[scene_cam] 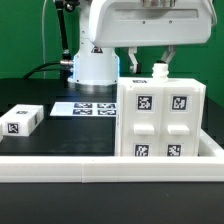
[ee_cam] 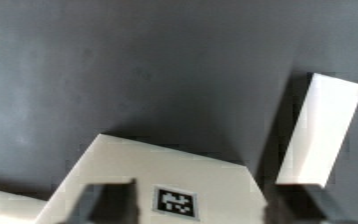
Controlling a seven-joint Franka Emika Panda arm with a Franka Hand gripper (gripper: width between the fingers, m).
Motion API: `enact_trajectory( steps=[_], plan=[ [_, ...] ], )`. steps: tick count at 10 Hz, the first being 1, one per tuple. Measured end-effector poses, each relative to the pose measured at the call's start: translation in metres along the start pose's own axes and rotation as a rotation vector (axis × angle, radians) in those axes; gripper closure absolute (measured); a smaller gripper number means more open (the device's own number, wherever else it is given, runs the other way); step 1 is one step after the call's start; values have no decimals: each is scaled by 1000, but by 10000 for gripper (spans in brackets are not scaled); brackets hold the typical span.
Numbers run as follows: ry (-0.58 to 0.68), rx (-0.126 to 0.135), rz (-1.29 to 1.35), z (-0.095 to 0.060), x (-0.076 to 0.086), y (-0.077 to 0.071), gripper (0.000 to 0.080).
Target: Assemble cabinet
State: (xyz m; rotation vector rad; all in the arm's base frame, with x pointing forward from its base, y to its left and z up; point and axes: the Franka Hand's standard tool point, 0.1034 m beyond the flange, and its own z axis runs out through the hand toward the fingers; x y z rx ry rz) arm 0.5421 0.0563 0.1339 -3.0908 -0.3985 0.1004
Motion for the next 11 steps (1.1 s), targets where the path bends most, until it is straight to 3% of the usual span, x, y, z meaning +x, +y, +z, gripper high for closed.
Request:
enact_trajectory(
  steps=[1,2,3,4,5,7,10,11],
  plan=[
    [0,0,0,0,0,0,359],
    [3,-3,11,0,-1,-1,176],
    [12,-15,39,3,-8,-6,62],
    [29,-20,74,5,-16,-11,62],
    [59,-21,98,11,-25,-13,12],
    [97,-26,110,33,-46,-9,4],
    [89,-26,98,33,-46,-7,2],
    [89,-28,91,33,-48,0,2]
  ],
)
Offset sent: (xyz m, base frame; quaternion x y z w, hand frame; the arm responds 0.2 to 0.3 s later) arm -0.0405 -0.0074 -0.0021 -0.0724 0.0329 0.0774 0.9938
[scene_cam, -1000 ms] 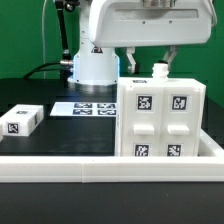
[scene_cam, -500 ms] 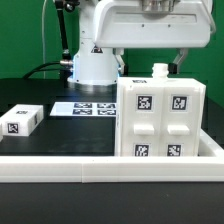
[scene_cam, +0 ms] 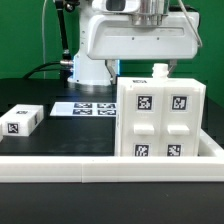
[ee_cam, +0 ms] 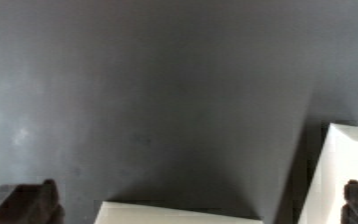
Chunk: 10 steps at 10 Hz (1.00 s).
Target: Assemble cabinet
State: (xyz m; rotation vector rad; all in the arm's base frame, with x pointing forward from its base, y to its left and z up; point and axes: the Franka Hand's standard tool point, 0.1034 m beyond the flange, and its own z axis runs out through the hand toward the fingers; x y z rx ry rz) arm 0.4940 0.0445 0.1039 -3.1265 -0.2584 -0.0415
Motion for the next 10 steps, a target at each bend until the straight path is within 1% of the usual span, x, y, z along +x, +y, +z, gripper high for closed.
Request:
enact_trajectory(
  steps=[2,3,4,6,8,10],
  plan=[
    [-1,-4,-3,0,-1,13,2],
    [-3,-6,-5,3,-7,27,2],
    [-18,-8,22,8,-21,45,2],
    [-29,-13,46,15,-35,79,2],
    [-26,-9,54,21,-45,103,2],
    [-24,-12,54,20,-45,110,2]
  ],
)
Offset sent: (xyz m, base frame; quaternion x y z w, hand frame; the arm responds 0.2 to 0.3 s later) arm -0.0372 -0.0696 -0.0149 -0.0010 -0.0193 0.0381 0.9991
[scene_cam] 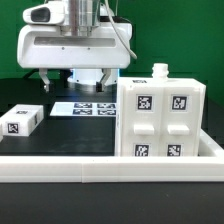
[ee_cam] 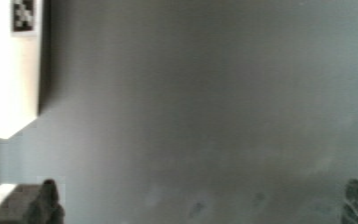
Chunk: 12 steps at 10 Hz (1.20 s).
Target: Assemble cabinet
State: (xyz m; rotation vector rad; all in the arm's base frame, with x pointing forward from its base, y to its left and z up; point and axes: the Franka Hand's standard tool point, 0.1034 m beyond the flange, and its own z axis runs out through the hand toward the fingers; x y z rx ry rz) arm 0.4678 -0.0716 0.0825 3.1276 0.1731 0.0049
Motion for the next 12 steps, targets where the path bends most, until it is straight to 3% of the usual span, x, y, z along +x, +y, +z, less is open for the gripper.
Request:
enact_trajectory(
  steps=[2,3,5,9,12],
  plan=[
    [-2,-4,1,0,-4,14,2],
    [-7,-12,25,1,-8,29,2],
    [-8,-35,79,12,-22,60,2],
    [-31,-47,75,31,-40,98,2],
    [-45,-49,68,37,-48,112,2]
  ],
)
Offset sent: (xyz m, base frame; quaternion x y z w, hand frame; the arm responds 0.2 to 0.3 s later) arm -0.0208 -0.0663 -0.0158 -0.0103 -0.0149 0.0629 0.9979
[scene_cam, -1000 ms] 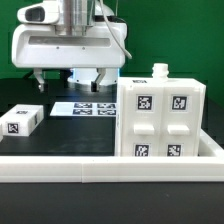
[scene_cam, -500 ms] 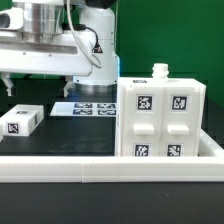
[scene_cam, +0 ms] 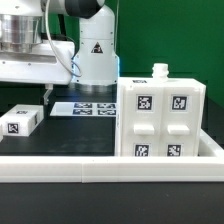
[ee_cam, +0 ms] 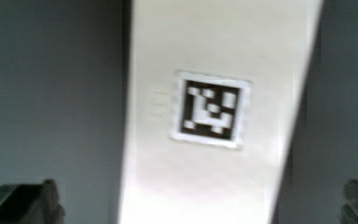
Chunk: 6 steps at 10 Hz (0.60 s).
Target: Assemble cabinet
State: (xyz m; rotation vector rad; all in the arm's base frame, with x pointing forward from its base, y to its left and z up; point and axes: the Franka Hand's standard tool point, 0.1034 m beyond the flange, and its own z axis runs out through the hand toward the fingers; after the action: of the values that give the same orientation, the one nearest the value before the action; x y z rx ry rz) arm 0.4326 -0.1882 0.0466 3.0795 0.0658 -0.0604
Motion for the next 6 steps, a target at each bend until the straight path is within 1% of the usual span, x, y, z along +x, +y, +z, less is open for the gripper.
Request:
enact_trajectory(
  steps=[3,5,6],
  plan=[
    [-17,3,-7,8,-4,-3,2],
    [-33,5,-11,16,-8,-5,2],
    [-35,1,-12,22,-10,-5,2]
  ],
)
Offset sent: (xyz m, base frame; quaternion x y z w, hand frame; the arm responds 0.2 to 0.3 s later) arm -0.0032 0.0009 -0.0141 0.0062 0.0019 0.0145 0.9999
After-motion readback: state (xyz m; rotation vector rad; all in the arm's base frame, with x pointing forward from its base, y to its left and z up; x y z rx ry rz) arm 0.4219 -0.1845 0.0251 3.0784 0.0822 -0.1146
